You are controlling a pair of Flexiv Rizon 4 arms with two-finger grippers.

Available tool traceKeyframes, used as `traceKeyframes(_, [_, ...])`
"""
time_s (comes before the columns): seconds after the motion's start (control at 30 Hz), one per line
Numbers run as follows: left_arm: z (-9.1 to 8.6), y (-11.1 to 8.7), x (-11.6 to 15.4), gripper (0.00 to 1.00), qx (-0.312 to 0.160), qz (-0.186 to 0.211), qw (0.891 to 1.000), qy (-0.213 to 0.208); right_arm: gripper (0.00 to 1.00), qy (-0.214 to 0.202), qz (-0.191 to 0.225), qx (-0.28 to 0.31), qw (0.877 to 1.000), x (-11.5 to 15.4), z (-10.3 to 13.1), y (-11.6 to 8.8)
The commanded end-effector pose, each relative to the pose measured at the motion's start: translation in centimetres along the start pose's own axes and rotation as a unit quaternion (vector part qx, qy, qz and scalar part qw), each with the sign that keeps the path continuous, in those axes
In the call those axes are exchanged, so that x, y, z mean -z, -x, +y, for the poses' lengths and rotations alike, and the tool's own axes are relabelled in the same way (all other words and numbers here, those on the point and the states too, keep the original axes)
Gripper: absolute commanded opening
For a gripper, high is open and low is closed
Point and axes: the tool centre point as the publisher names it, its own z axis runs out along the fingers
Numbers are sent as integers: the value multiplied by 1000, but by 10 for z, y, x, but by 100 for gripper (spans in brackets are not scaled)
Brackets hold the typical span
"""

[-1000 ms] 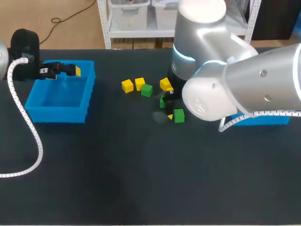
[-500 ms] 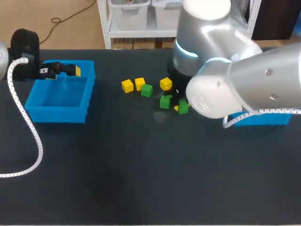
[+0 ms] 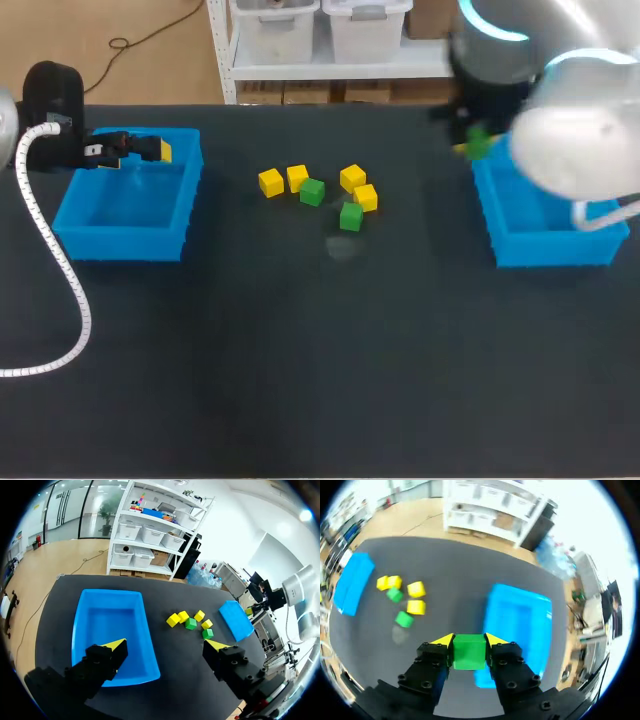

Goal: Put the green cubes in the right bin and the yellow cubes in the left bin.

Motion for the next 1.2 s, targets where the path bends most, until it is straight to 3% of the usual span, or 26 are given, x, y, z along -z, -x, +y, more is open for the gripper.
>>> traceKeyframes(0.03, [2,-1,0,100,-1,-3,1000,-5,0,-1,-87,-40,995,11,-49,-31])
traceKeyframes(0.2, [2,-1,0,100,-1,-3,1000,-5,0,-16,-53,-73,996,-6,-72,-49])
traceKeyframes(0.23, [2,-1,0,100,-1,-3,1000,-5,26,-21,-45,-72,996,-9,-74,-52])
traceKeyframes(0.27, [2,-1,0,100,-1,-3,1000,-5,100,-25,-39,-70,996,-12,-74,-54])
traceKeyframes(0.4, [2,-1,0,100,-1,-3,1000,-5,100,-31,-40,-71,996,-15,-74,-53])
traceKeyframes(0.57, [2,-1,0,100,-1,-3,1000,-5,100,-20,-62,-53,996,-4,-63,-37])
traceKeyframes(0.67, [2,-1,0,100,-1,-3,1000,-5,100,0,-82,-11,997,9,-35,-27])
traceKeyframes(0.8, [2,-1,0,100,-1,-3,1000,-5,100,36,-97,62,993,21,20,-18])
traceKeyframes(0.97, [2,-1,0,100,-1,-3,1000,-5,100,80,-88,130,984,18,80,-15])
traceKeyframes(1.2, [2,-1,0,100,-1,-3,1000,-5,100,77,-51,139,986,7,129,-12])
